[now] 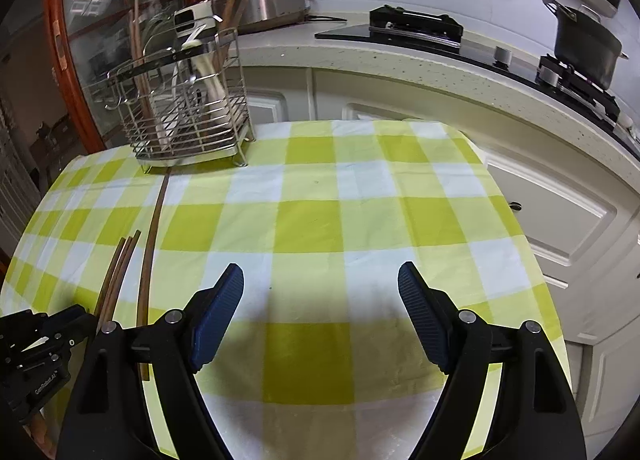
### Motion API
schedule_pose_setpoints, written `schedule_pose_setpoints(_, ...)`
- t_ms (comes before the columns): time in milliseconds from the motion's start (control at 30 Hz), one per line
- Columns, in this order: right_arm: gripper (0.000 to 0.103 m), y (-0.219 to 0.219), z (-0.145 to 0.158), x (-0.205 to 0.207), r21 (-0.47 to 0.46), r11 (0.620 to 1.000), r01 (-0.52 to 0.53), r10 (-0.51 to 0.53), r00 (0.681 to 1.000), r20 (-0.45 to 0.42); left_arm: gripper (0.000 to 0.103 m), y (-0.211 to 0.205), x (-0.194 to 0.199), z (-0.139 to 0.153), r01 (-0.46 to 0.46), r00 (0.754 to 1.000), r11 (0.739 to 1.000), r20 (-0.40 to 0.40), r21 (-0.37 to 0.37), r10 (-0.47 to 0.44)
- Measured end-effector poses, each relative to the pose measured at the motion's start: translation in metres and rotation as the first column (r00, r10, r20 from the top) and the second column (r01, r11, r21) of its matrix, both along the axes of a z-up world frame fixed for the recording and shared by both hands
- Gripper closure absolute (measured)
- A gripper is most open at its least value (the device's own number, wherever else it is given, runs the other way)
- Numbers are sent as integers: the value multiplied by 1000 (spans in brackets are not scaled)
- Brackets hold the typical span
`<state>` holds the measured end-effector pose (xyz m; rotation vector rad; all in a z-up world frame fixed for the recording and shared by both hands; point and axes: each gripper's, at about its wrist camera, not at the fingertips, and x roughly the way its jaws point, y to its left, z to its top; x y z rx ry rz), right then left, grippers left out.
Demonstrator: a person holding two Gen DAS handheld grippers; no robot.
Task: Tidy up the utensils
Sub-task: 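Move both open tools back over the chopsticks on the table, then grasp a brown chopstick with the left tool while the right tool grasps another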
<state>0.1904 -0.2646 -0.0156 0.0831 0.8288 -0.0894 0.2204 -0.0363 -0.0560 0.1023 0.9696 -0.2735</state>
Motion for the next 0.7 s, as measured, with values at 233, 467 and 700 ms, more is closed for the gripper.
schedule_pose_setpoints(233,27,30,-7,11,-27,997,-76,75,996,-38,95,13,2,0,-17,1000,1000,2,14,17)
schedule_pose_setpoints(467,27,72,-10,38,-19,985,-169,168,983,-70,95,53,14,1,-91,996,996,3,-7,91)
schedule_pose_setpoints(700,38,103,-18,67,-30,976,-215,210,972,-108,95,93,24,1,-162,987,986,3,-32,162)
